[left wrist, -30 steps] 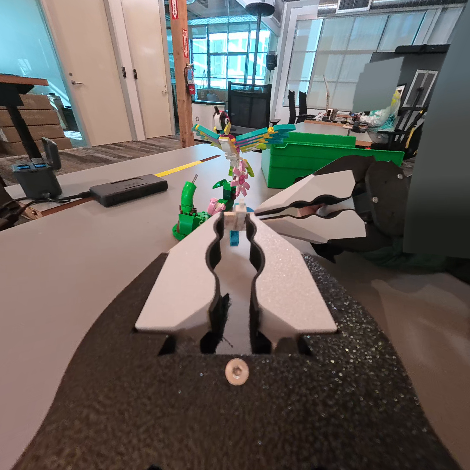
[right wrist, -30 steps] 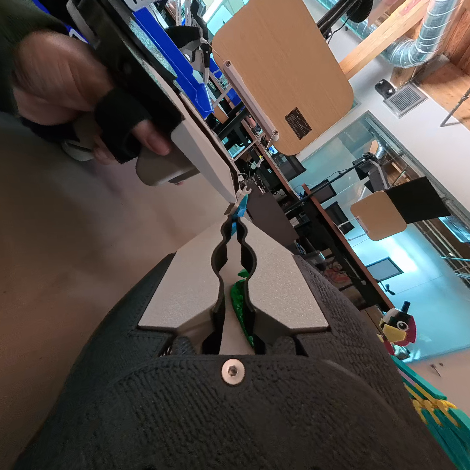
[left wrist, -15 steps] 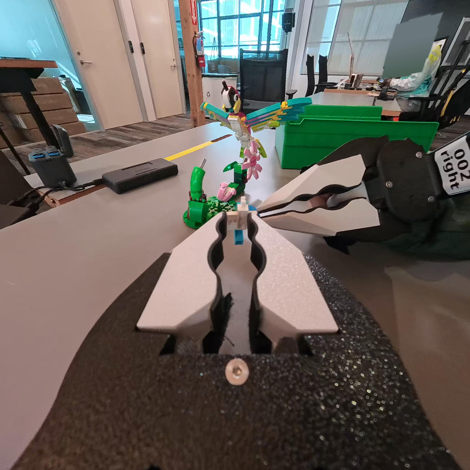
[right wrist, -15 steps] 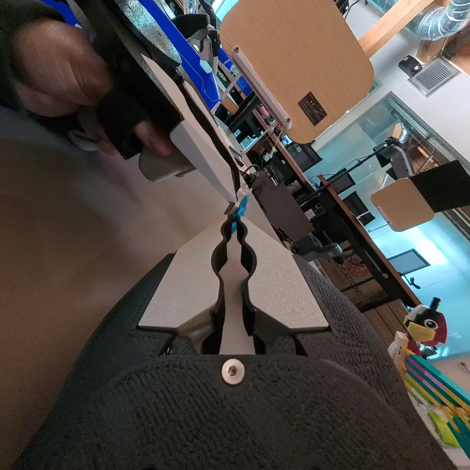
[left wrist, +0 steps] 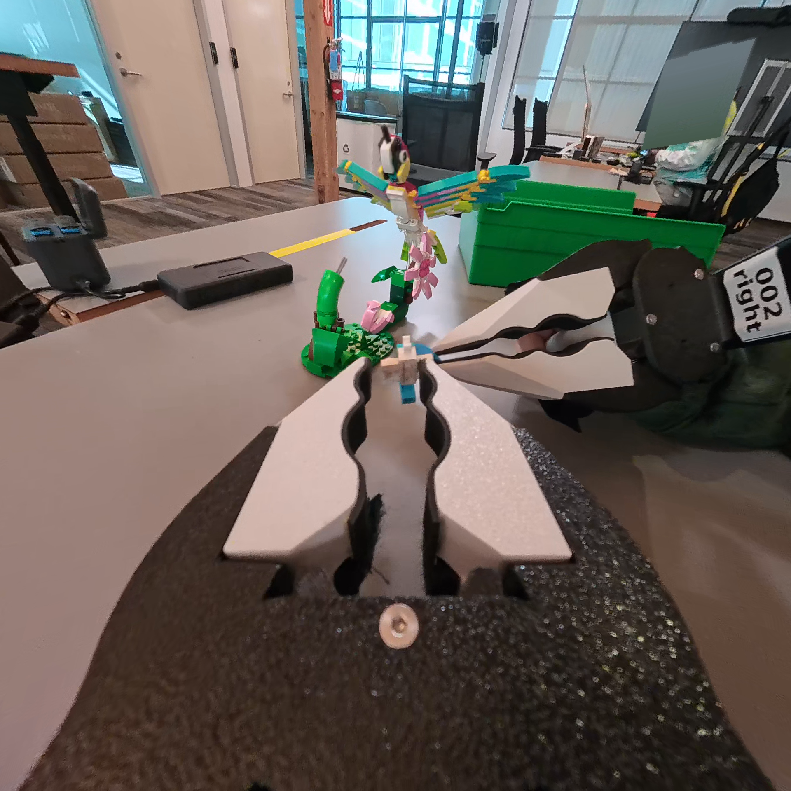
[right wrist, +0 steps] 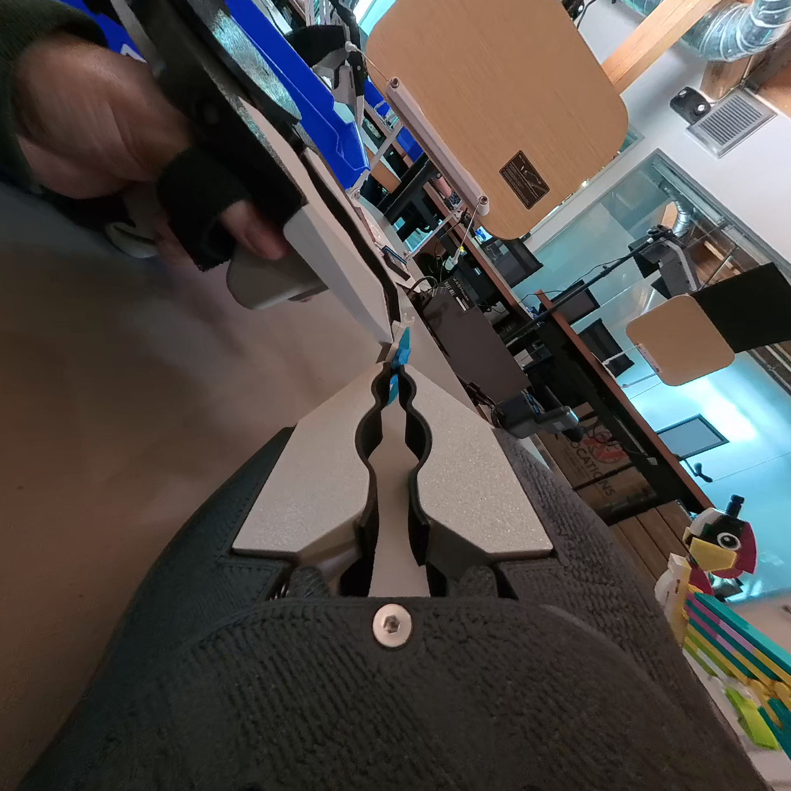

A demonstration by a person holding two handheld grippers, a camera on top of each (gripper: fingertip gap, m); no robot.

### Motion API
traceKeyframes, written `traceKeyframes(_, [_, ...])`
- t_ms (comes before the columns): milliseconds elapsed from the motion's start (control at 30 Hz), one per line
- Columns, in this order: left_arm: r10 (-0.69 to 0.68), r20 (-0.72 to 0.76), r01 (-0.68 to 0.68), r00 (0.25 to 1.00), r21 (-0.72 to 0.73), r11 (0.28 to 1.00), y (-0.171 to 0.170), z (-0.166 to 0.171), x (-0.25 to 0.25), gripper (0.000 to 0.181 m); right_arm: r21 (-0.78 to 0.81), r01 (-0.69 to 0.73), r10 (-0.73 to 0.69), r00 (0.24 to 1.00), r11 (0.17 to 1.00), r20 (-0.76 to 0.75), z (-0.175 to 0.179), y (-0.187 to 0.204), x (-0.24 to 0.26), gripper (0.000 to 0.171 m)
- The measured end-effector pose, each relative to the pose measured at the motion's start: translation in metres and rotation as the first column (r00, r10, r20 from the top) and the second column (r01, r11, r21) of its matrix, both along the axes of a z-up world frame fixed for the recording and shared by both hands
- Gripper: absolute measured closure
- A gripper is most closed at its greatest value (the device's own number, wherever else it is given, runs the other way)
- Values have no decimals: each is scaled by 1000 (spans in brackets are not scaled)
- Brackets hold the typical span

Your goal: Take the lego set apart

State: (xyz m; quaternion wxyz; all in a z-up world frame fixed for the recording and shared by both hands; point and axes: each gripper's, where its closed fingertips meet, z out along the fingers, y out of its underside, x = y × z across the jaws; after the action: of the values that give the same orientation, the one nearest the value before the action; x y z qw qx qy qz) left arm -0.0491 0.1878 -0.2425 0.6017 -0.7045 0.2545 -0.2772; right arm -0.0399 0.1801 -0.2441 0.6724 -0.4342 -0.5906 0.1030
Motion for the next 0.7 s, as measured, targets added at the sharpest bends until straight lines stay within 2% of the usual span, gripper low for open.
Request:
traceKeyframes(133, [-17,4,17,1000,-5,1000,-2,0,1,167,4,-7,7,1000,1000,0,0,-1,0,170])
traceKeyframes(300, [-64,55,69,996,-81,994,-2,-4,0,168,-26,-36,36,999,999,-13,0,-4,-1,170])
traceKeyframes(333, [-69,44,73,997,-89,993,-3,-5,0,176,-43,-45,44,999,998,-24,0,-5,-2,171])
traceKeyframes(467, [-72,-42,69,997,-67,995,-4,-10,3,176,-138,-71,66,997,988,-40,-4,-4,-2,171])
traceKeyframes(567, [-74,-62,69,995,-77,995,-4,-14,3,176,-255,-97,86,995,962,-54,-8,-3,-3,169])
traceKeyframes(700, [-80,-80,74,994,-76,994,-5,-15,4,176,-325,-116,100,993,939,-65,-8,-2,-1,162])
